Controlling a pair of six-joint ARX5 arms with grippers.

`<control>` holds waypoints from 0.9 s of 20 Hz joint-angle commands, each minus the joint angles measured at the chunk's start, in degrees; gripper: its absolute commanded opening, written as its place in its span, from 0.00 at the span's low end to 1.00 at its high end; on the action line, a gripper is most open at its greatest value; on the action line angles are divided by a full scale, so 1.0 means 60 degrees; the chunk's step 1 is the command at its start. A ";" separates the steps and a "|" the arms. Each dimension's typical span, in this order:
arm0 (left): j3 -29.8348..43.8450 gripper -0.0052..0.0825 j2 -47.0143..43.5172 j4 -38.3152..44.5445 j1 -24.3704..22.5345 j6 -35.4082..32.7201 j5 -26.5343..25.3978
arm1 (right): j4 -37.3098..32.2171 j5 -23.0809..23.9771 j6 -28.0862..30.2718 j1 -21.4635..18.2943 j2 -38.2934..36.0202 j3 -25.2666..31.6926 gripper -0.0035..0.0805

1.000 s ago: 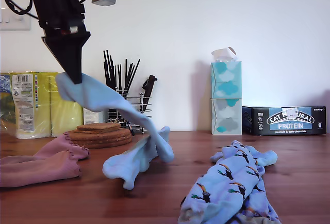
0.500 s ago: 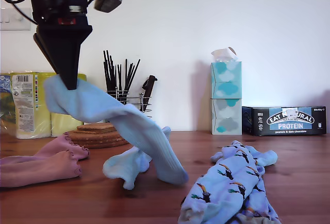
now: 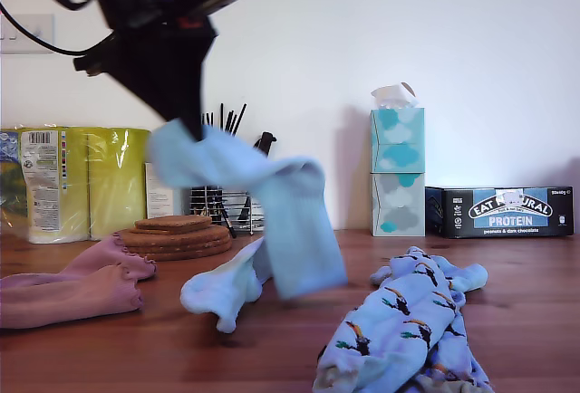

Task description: Pair up the socks based on colour and pattern, by placing each sock on top of its pair

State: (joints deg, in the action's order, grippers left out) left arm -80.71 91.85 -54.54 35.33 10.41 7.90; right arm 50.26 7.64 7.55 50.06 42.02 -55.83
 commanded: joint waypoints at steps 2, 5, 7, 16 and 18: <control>0.0164 0.03 0.0386 0.0131 0.0127 0.0492 -0.0321 | -0.0080 -0.0036 0.0007 0.0029 -0.0029 0.0036 0.03; 0.0164 0.03 0.1093 0.0240 0.0342 0.0714 -0.0561 | -0.0047 -0.0036 0.0007 0.0029 -0.0029 0.0036 0.03; 0.0164 0.03 0.1388 0.0007 0.0608 0.0780 -0.0240 | 0.0029 -0.0036 0.0004 0.0029 -0.0029 0.0036 0.03; 0.0164 0.44 0.1461 -0.0929 0.1534 0.1271 0.0612 | 0.0015 -0.0036 0.0015 0.0029 -0.0029 0.0036 0.03; 0.0164 0.52 0.1461 -0.0710 0.1534 0.1260 0.0590 | 0.0022 -0.0040 0.0011 0.0029 -0.0029 0.0036 0.03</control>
State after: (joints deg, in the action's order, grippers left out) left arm -80.44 100.95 -59.42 44.69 17.74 11.49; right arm 50.65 7.62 7.57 50.06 42.00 -55.83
